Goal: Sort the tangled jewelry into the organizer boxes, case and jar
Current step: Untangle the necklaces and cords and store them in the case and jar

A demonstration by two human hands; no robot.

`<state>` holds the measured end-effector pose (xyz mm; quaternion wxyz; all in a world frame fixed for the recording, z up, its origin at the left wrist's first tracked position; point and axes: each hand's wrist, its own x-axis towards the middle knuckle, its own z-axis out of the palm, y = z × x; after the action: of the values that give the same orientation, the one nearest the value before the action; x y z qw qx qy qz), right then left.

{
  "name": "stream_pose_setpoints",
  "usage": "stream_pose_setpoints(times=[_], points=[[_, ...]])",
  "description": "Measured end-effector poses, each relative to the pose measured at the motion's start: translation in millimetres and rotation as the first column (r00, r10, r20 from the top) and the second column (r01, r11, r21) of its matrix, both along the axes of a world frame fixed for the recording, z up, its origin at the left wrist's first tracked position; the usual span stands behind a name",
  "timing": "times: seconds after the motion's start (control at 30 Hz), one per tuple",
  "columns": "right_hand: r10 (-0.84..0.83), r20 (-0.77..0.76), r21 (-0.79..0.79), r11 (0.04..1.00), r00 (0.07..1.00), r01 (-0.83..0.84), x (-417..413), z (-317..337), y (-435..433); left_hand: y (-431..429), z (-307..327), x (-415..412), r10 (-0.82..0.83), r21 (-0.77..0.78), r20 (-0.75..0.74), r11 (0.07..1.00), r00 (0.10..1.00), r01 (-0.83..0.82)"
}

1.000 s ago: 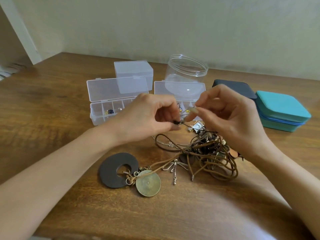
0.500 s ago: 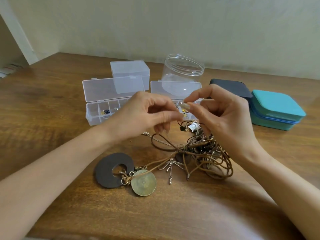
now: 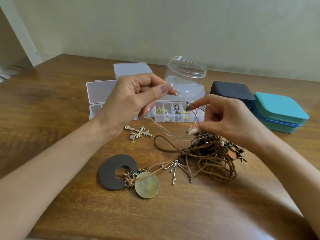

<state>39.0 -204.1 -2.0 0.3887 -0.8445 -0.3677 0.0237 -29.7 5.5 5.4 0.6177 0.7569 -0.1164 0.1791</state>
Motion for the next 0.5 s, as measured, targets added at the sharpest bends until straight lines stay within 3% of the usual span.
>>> stream_pose_setpoints(times=[0.17,0.4,0.5], points=[[-0.036,-0.02,0.15,0.988,0.999,0.038,-2.7,-3.5,3.5,0.6,0.3,0.9,-0.033,-0.043,-0.045,0.999,0.998,0.031],[0.056,-0.025,0.255,0.966,0.998,-0.047,-4.2,-3.5,5.1,3.7,0.1,2.0,-0.054,-0.005,-0.023,0.999,0.998,0.054],[0.081,-0.023,0.261,0.963,0.996,-0.072,-4.0,-4.6,5.6,5.2,-1.3,2.7,-0.198,-0.166,-0.077,0.969,0.977,0.184]])
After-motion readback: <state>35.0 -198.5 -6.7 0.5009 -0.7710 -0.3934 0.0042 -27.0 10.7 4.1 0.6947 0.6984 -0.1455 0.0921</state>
